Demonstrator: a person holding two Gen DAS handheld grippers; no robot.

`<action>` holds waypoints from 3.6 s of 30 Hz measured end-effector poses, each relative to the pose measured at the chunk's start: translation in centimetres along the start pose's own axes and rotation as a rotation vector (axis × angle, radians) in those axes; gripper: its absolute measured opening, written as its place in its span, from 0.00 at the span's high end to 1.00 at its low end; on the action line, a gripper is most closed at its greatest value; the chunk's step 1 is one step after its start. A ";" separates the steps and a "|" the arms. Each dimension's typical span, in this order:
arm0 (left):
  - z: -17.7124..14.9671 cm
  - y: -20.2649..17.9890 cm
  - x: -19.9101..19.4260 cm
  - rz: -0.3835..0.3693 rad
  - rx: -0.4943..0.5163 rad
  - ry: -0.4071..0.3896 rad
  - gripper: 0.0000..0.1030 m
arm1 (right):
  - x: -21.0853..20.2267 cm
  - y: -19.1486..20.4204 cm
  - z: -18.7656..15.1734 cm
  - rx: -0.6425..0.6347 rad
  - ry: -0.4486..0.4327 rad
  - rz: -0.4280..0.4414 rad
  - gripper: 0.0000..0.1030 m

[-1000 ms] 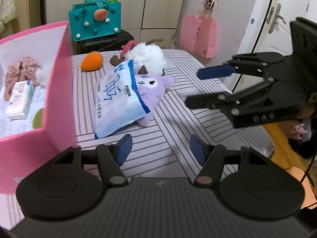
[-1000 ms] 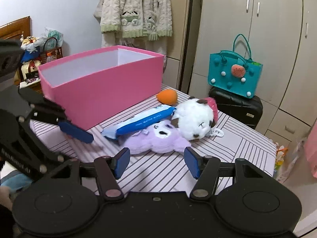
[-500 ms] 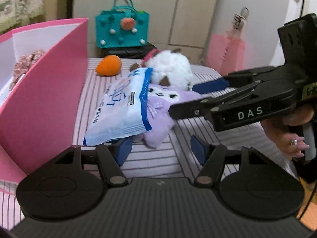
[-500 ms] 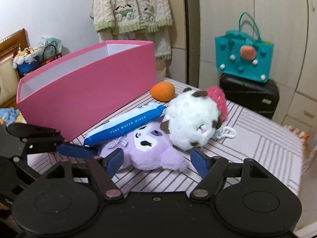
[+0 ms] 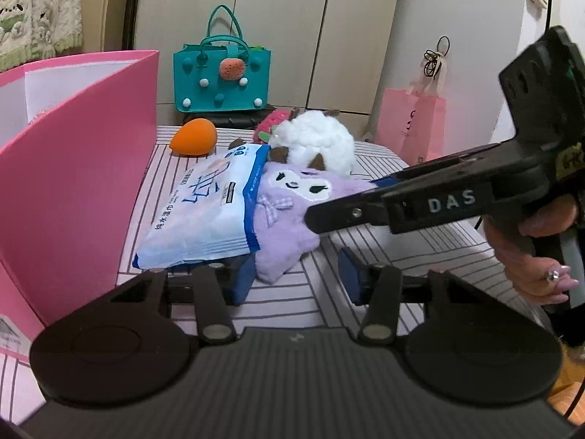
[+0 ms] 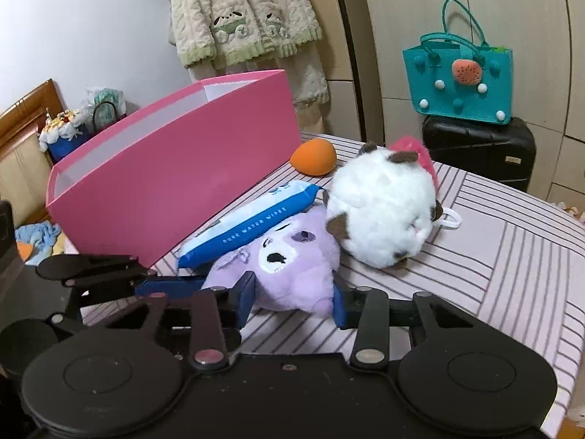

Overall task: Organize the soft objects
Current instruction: 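Close both tools together on the purple plush toy on the table, then carry the purple plush toy with both tools into the pink box and open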

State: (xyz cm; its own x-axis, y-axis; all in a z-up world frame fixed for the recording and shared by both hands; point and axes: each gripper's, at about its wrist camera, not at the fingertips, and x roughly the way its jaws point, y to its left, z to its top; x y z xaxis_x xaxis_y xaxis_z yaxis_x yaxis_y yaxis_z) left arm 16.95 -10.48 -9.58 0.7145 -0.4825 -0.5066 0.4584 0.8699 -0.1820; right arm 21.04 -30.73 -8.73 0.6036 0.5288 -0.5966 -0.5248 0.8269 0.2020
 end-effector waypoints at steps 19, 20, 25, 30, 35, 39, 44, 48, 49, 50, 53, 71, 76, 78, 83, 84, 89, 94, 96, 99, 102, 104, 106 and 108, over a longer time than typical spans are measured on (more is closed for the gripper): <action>-0.5 -0.3 -2.1 -0.141 -0.049 0.060 0.55 | -5.2 0.9 -5.2 0.141 0.067 -0.020 0.58; -0.3 -0.1 -1.8 -0.117 -0.080 0.054 0.54 | -5.3 0.9 -5.4 0.141 0.065 -0.018 0.57; 0.5 0.1 -0.4 -0.092 -0.119 0.071 0.53 | -5.2 1.7 -5.0 0.062 0.074 -0.068 0.50; 1.1 -0.1 0.1 -0.085 -0.140 0.138 0.50 | -5.0 3.4 -4.9 -0.120 0.065 -0.156 0.33; 1.0 -0.4 0.4 -0.084 -0.139 0.160 0.50 | -4.8 4.3 -4.8 -0.233 0.026 -0.177 0.32; 0.9 -0.7 0.6 -0.068 -0.145 0.143 0.58 | -4.2 4.6 -5.0 -0.227 0.008 -0.201 0.41; 1.0 -0.9 1.0 -0.080 -0.142 0.139 0.66 | -4.0 4.3 -5.6 -0.152 -0.029 -0.215 0.45; 1.2 -1.5 0.6 -0.070 -0.110 0.136 0.68 | -4.2 5.1 -5.9 -0.134 -0.043 -0.244 0.48; 1.3 -1.6 0.5 -0.068 -0.105 0.140 0.68 | -4.3 5.3 -6.0 -0.132 -0.043 -0.251 0.48; 1.4 -1.6 0.3 -0.069 -0.103 0.144 0.68 | -4.4 5.6 -6.0 -0.128 -0.044 -0.257 0.48; 1.7 -1.6 -0.5 -0.083 -0.096 0.156 0.68 | -5.0 6.3 -5.8 -0.110 -0.044 -0.262 0.49; 2.9 -0.4 -8.7 -0.144 -0.079 0.234 0.68 | -8.9 13.0 -3.8 -0.020 0.055 -0.227 0.48; 3.4 0.6 -11.6 -0.152 -0.075 0.237 0.68 | -9.7 15.7 -2.5 -0.056 0.063 -0.210 0.48; 3.8 1.0 -12.8 -0.150 -0.068 0.235 0.68 | -9.9 16.8 -2.0 -0.079 0.064 -0.207 0.48; 4.3 2.4 -15.7 -0.131 -0.054 0.217 0.68 | -9.9 19.5 -0.4 -0.141 0.065 -0.183 0.48; 4.5 2.7 -16.5 -0.124 -0.044 0.207 0.68 | -9.8 20.1 0.0 -0.151 0.063 -0.177 0.48; 6.0 4.9 -18.7 -0.099 -0.033 0.176 0.68 | -9.0 22.0 2.4 -0.187 0.035 -0.153 0.48; 8.3 7.9 -19.5 -0.060 -0.016 0.130 0.68 | -6.8 23.2 5.3 -0.216 -0.016 -0.146 0.48; 8.9 9.1 -19.1 -0.042 -0.015 0.112 0.68 | -5.4 23.4 6.6 -0.237 -0.026 -0.149 0.48; 9.9 11.2 -18.2 -0.009 -0.022 0.090 0.68 | -3.1 23.1 8.5 -0.262 -0.033 -0.142 0.48; 11.1 13.3 -16.7 0.021 -0.037 0.090 0.68 | -0.5 22.6 10.2 -0.289 -0.033 -0.130 0.48; 11.8 14.7 -15.6 0.035 -0.048 0.097 0.68 | 1.1 22.1 11.3 -0.305 -0.032 -0.126 0.48; 12.7 16.0 -14.2 0.048 -0.051 0.110 0.68 | 2.9 21.5 12.3 -0.321 -0.030 -0.128 0.48; 13.5 17.5 -12.4 0.057 -0.072 0.132 0.68 | 4.6 20.9 13.2 -0.328 -0.018 -0.128 0.48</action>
State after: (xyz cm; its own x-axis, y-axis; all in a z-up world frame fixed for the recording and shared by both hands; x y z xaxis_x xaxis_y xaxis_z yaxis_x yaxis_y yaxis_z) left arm 23.27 9.36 4.94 0.6602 -0.4189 -0.6234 0.3769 0.9027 -0.2074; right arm 20.77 -8.53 3.02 0.6861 0.4300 -0.5868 -0.6070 0.7830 -0.1358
